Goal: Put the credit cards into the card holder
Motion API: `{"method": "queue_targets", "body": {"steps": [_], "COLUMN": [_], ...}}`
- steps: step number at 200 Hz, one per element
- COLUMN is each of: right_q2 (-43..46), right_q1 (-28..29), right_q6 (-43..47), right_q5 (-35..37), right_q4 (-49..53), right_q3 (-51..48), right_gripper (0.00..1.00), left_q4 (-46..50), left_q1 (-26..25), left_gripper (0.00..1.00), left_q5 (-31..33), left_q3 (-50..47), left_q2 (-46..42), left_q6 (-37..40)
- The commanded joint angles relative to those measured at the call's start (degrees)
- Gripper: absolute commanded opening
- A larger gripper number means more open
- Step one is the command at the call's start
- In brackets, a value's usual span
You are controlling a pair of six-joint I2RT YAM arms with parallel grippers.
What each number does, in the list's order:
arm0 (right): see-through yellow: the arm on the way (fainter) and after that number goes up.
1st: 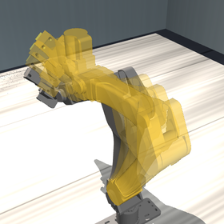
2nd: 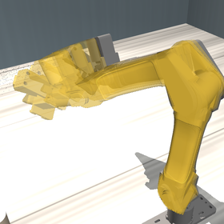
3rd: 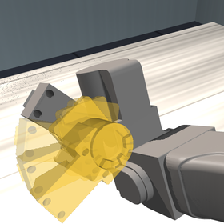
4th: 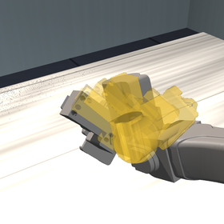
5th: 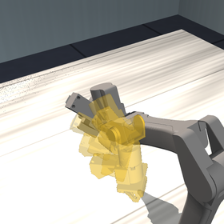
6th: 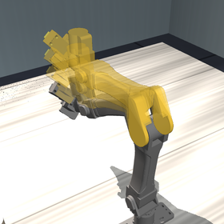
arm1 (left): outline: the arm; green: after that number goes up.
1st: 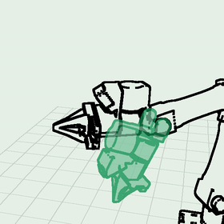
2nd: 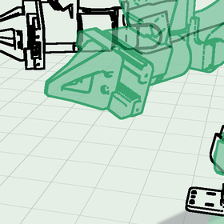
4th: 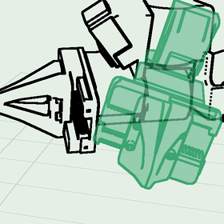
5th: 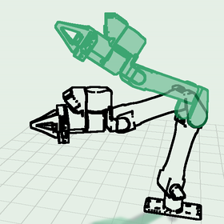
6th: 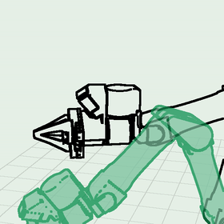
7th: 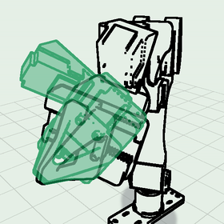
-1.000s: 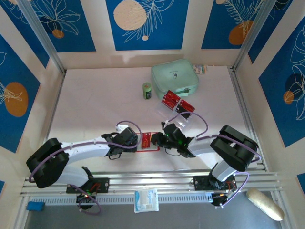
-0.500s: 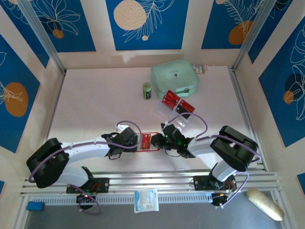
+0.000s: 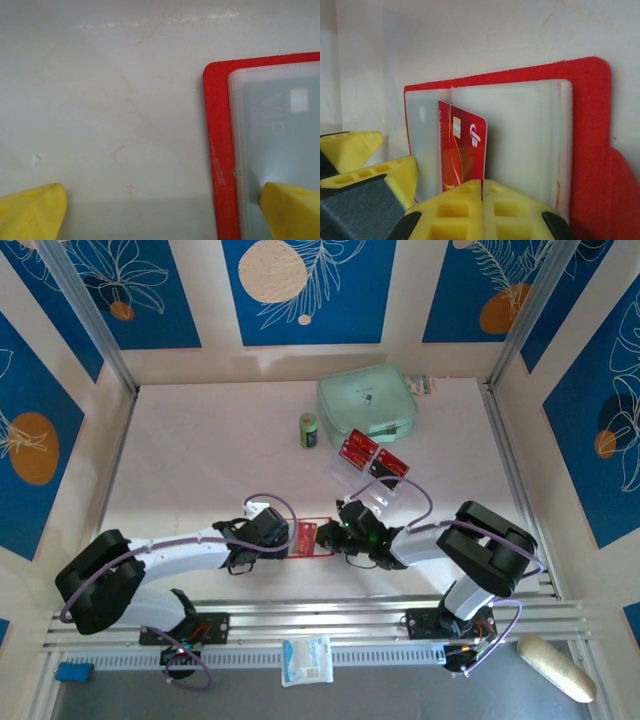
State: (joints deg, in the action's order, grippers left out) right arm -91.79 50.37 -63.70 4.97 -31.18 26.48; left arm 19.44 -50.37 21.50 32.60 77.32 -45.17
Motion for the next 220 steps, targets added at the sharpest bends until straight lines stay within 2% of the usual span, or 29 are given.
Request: {"method": "queue_targets", "body": {"steps": [1, 42, 67, 97, 112, 145, 188, 220], "right_q2": [-2.0, -5.2, -6.8, -5.0, -1.9, 2.6, 0.2, -3.1], "right_q1": [-0.1, -0.2, -0.4, -0.8, -1.5, -2.5, -1.5, -0.5], "right_q6": [0.4, 0.9, 2.6, 5.9, 7.7, 12.6, 17.1, 18.6], "right_q5": [-3.0, -6.1, -9.1, -10.6, -9.8, -7.6, -7.1, -6.7], "right_q4": [2.6, 3.8, 7.9, 14.9, 18.6, 29.3, 35.6, 37.2], "right_q3": [2.3, 5.2, 8.4, 11.0, 11.1, 13.9, 19.7, 23.5], "right_gripper": [0.00, 0.00, 0.00, 0.29, 0.34, 0.33, 0.13, 0.08], "left_q4": [2.9, 2.8, 2.7, 3.9, 4.8, 5.9, 5.5, 4.3], "left_q1": [0.4, 0.4, 0.4, 0.4, 0.6, 2.7, 5.8, 6.6], "left_gripper": [1.00, 1.00, 1.00, 1.00, 1.00, 1.00, 1.00, 1.00], "left_q5": [0.0, 0.1, 0.0, 0.3, 1.1, 1.2, -0.5, -1.4], "left_q3": [-2.0, -1.7, -1.4, -0.4, 0.0, -0.7, -1.7, -1.7], "left_q2": [0.7, 0.6, 0.5, -1.2, -3.0, -6.6, -5.9, -3.8], "left_q6": [-0.3, -0.2, 0.0, 0.0, 0.0, -0.7, -0.6, 0.1]}}
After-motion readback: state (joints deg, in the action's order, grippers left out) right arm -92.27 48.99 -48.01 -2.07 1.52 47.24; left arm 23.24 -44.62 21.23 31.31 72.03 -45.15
